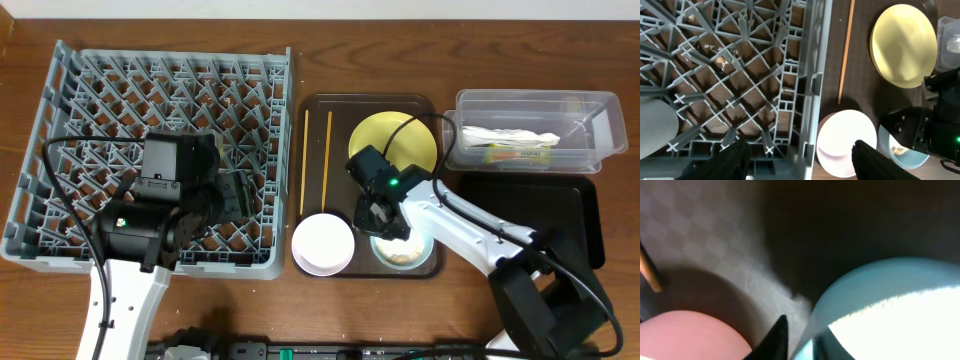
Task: Sort waste into correct bins and load items into the dishwasher
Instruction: 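Reach the right gripper to the blue bowl and grasp its rim, then carry the blue bowl to the black tray and tip out its rice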
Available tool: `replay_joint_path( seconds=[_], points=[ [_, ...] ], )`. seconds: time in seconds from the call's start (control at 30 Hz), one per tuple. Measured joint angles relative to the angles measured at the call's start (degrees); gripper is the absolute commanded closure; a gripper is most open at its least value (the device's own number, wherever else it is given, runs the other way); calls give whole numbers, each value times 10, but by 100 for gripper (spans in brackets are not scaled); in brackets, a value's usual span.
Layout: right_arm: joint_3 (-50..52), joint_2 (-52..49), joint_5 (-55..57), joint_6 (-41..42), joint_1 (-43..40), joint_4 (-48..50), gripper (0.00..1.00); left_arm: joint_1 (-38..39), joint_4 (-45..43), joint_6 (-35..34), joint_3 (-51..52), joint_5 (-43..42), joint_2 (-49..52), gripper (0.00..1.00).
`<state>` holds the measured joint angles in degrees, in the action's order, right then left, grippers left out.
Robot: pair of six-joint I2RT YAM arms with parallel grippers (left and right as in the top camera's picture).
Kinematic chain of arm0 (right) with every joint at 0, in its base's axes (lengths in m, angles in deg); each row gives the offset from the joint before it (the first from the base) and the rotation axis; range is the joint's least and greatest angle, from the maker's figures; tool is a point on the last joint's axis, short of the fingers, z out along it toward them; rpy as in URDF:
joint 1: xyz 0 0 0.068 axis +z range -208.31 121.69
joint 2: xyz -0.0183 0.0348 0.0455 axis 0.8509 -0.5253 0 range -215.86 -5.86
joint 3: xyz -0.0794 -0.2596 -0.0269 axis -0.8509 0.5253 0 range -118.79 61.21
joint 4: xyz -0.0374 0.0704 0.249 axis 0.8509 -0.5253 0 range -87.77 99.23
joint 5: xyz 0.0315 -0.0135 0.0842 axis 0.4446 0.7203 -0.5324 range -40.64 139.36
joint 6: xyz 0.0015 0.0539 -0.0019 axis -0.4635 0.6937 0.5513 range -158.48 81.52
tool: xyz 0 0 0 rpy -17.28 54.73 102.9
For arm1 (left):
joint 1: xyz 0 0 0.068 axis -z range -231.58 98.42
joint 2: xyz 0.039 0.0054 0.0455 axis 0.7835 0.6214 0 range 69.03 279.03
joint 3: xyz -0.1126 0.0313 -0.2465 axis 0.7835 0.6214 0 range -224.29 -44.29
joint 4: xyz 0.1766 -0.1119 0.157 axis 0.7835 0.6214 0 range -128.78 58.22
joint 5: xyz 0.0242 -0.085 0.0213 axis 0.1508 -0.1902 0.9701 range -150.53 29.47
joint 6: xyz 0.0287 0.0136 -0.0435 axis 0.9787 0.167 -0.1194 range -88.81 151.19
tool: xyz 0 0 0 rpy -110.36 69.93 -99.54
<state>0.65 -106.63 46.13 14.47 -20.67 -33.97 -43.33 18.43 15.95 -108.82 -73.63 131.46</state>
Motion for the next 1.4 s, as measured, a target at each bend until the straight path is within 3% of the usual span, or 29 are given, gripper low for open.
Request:
replay_joint_path(
  seconds=[0.13, 0.53, 0.77, 1.0, 1.23, 1.4],
  points=[
    [-1, 0, -2, -1, -2, -1, 99, 0, 0, 0, 0, 0, 0, 31],
    [-13, 10, -6, -103, -32, -6, 99, 0, 0, 0, 0, 0, 0, 30],
    [-13, 97, -92, -184, -74, -2, 99, 0, 0, 0, 0, 0, 0, 30],
    [-14, 199, -183, -261, -216, -59, 99, 0, 0, 0, 0, 0, 0, 26],
    [-11, 212, -292, -360, -382, -99, 99, 0, 0, 0, 0, 0, 0, 25],
    [34, 212, -404, -434, -506, -61, 99, 0, 0, 0, 0, 0, 0, 25]
  ],
)
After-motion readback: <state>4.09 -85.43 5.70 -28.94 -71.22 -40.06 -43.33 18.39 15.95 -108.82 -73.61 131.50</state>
